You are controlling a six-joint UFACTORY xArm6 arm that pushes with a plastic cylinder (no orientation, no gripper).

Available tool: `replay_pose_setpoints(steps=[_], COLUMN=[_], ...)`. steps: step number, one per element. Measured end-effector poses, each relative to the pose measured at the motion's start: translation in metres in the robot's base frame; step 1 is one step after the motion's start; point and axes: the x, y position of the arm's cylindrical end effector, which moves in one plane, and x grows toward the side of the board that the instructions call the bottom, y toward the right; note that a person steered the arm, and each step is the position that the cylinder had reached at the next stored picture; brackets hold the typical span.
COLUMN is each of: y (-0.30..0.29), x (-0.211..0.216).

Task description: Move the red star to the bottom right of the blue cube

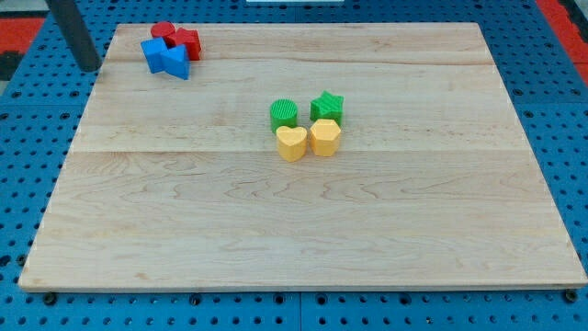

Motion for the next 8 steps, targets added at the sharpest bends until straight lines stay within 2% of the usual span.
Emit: replay_pose_setpoints(steps=[1, 2, 3, 4, 7, 8], y=[0.004, 0.015, 0.013, 0.014, 0.03, 0.067], x=[-0.003, -0.035, -0.038, -0.087, -0.089, -0.09])
